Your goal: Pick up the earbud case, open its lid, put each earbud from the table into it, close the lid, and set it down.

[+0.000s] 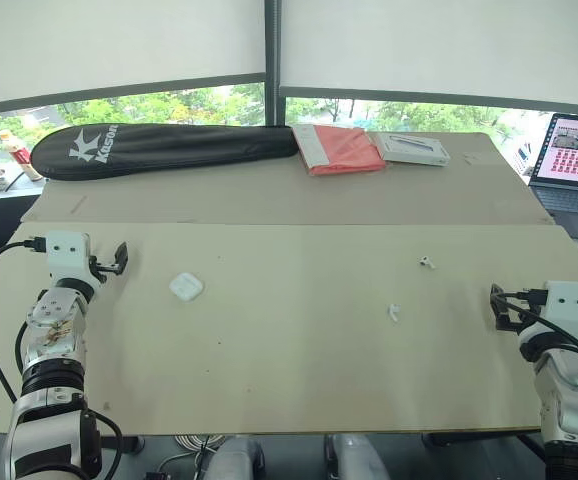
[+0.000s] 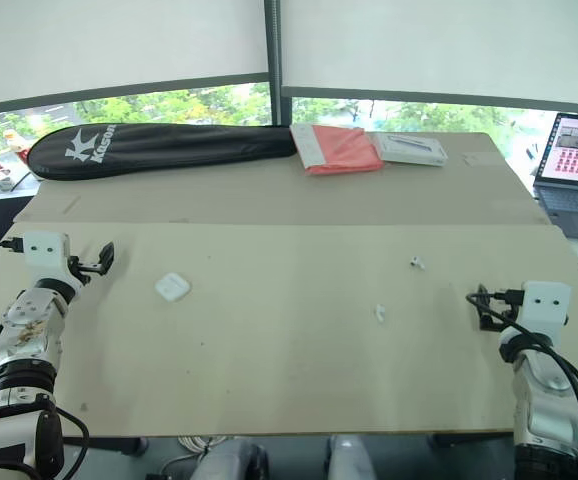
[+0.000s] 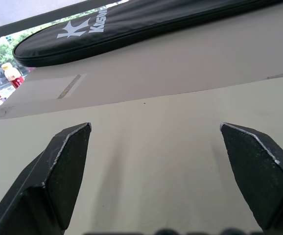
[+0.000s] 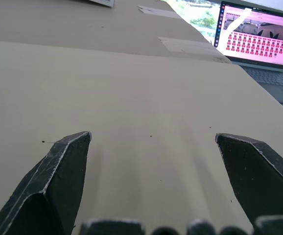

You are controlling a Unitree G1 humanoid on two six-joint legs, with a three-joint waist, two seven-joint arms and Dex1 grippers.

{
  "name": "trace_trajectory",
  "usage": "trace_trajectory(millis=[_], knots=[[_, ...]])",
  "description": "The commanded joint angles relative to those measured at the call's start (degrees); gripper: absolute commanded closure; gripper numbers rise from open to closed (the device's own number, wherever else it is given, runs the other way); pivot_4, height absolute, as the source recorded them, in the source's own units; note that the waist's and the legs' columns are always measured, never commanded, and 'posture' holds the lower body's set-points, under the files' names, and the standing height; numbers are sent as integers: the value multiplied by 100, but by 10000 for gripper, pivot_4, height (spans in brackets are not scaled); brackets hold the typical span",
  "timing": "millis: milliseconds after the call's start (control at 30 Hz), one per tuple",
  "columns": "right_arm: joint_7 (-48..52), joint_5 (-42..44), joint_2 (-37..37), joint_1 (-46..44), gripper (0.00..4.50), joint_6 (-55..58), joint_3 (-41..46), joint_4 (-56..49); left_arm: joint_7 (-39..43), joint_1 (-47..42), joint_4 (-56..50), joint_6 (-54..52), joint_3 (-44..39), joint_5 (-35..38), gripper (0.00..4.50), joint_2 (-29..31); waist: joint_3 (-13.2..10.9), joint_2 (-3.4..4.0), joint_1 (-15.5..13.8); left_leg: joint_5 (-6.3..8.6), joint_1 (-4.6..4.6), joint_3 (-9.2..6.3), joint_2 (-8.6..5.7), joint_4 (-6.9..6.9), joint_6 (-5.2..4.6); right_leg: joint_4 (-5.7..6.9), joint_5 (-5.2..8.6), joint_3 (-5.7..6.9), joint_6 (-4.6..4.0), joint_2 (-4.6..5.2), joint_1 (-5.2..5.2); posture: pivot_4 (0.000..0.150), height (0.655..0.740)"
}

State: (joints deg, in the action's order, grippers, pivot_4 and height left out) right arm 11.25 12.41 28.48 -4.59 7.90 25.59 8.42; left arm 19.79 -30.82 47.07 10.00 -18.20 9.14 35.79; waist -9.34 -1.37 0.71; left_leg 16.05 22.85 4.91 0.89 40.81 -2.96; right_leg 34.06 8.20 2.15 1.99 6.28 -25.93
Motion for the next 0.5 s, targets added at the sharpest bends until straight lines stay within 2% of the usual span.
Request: trace_trajectory(millis=[33, 167, 300, 433, 500], knots=[[-29, 22, 67, -31, 0, -162, 159, -222, 65, -74, -178, 14, -100, 67, 481, 175, 0, 0, 0, 0, 0, 0, 0, 0, 0, 0, 0, 0, 0, 0, 0, 1500, 7400], [-10, 62, 50, -49, 0, -123, 133, -256, 319, 53, -394, -9, -161, 204, 481, 202, 0, 0, 3, 0, 0, 0, 0, 0, 0, 0, 0, 0, 0, 0, 0, 1500, 7400], [205, 142, 206, -354, 0, -37, 33, -325, 754, 288, -1055, -234, -245, 481, 481, 259, 0, 0, 16, 0, -1, 0, 2, 0, 0, 0, 0, 0, 0, 0, 0, 1500, 7400], [1546, 658, 382, -1399, 0, 472, -712, -331, 1965, 1052, -3076, -1633, -158, 1417, 481, 600, -1, 0, 167, 0, 2, 11, 9, -1, 0, 1, -1, -14, -2, 0, -14, 1500, 7400], [2132, 915, 317, -1761, 0, 728, -1057, -329, 2286, 1345, -3865, -2408, -40, 1752, 481, 786, -1, -1, 179, 0, 1, 6, 15, -3, 0, 2, -1, -12, -2, -6, -12, 1500, 7400]])
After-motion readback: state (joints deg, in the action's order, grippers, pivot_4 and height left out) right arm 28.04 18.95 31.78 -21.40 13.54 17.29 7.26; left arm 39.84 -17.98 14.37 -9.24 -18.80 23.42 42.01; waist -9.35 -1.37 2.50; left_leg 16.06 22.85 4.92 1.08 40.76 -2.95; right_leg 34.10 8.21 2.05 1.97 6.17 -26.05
